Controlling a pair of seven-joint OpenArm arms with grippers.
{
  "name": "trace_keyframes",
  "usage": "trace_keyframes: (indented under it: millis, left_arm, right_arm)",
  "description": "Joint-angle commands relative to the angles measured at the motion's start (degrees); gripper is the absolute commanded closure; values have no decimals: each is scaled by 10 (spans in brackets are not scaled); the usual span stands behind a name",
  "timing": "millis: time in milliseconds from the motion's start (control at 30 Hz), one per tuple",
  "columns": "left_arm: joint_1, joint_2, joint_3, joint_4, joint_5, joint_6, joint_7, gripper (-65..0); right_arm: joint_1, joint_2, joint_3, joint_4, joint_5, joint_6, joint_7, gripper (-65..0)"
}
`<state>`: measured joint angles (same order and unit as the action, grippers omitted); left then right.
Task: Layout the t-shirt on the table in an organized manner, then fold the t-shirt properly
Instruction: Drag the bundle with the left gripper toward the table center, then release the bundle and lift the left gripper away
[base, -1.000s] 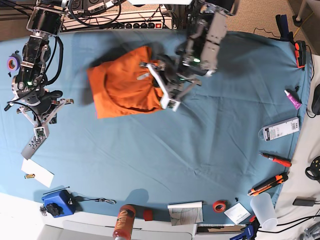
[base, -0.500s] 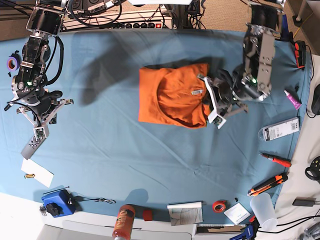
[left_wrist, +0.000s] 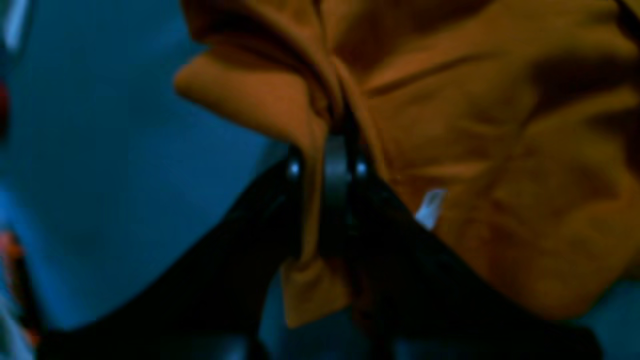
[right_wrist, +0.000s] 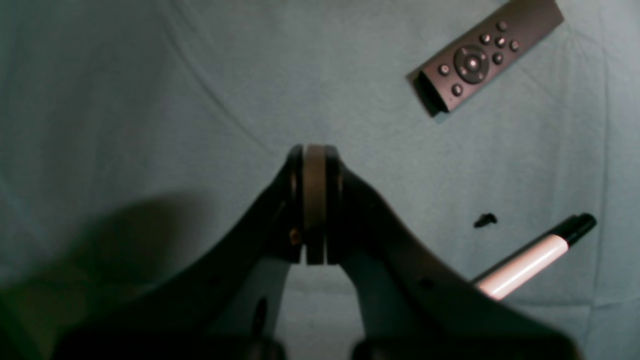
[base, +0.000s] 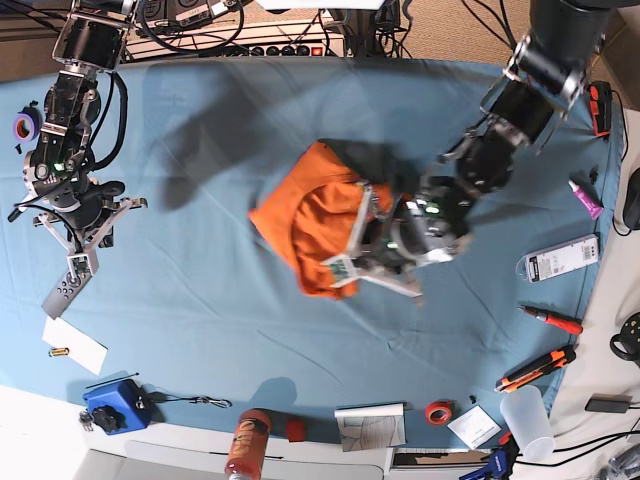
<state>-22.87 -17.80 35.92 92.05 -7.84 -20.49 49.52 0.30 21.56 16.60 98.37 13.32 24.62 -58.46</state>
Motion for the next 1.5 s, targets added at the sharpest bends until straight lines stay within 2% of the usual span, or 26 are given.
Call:
trace_keyframes:
  millis: [0, 33, 100, 267, 433, 533, 600, 667, 700, 833, 900, 967, 1000, 1067, 1100, 1167, 1267, 1333, 1467]
  left_arm:
    - [-33, 6, 21, 3, 17, 24, -23, 0]
    - [-49, 12, 42, -5, 34, 43, -30, 0]
    - [-77, 31, 76, -26, 68, 59, -39, 0]
    - [-126, 89, 129, -116, 113, 54, -57, 0]
    - [-153, 131, 134, -188, 145, 64, -82, 0]
    - [-159, 133, 134, -191, 148, 98, -99, -14]
    - [-161, 133, 134, -191, 147, 116, -113, -161]
    - [-160, 133, 134, -191, 147, 160, -135, -257]
    - [-159, 134, 134, -191, 147, 186, -140, -274]
    - [-159, 133, 134, -191, 147, 273, -145, -275]
    - [-159, 134, 134, -190, 148, 320, -117, -274]
    - [-159, 133, 134, -186, 166, 374, -60, -228]
    - [-159, 133, 134, -185, 186, 395, -28, -178]
    - [-159, 133, 134, -184, 241, 424, 35, -26]
    - [-159, 133, 134, -184, 276, 426, 69, 0]
    - [-160, 132, 134, -184, 337, 407, 142, 0]
    - [-158, 129, 130, -184, 382, 384, 222, 0]
    - [-151, 129, 112, -184, 385, 379, 227, 0]
    - [-134, 129, 32, -177, 378, 368, 233, 0]
  right_arm:
    - [8, 10, 3, 11, -1, -3, 10, 0]
    - [7, 10, 3, 11, -1, -3, 10, 0]
    - [4, 9, 3, 11, -1, -7, 6, 0]
    - [3, 9, 3, 11, -1, -14, -7, 0]
    - [3, 8, 3, 11, -1, -14, -7, 0]
    - [3, 8, 3, 11, -1, -14, -8, 0]
    - [3, 8, 3, 11, -1, -14, -8, 0]
    - [3, 8, 3, 11, -1, -14, -8, 0]
    - [3, 8, 3, 11, -1, -14, -8, 0]
    - [3, 8, 3, 11, -1, -14, -8, 0]
    - [3, 8, 3, 11, 1, -14, -8, 0]
    - [3, 8, 3, 11, 15, -14, -6, 0]
    - [3, 8, 3, 11, 27, -14, -2, 0]
    - [4, 8, 3, 11, 55, -12, 8, 0]
    - [5, 8, 3, 11, 71, -2, 11, 0]
    - [7, 8, 3, 11, 112, 42, 10, 0]
    - [9, -2, 2, 11, 194, 107, 11, 0]
    - [8, -19, 2, 11, 239, 150, 10, 0]
    - [9, -66, 2, 11, 283, 154, 11, 0]
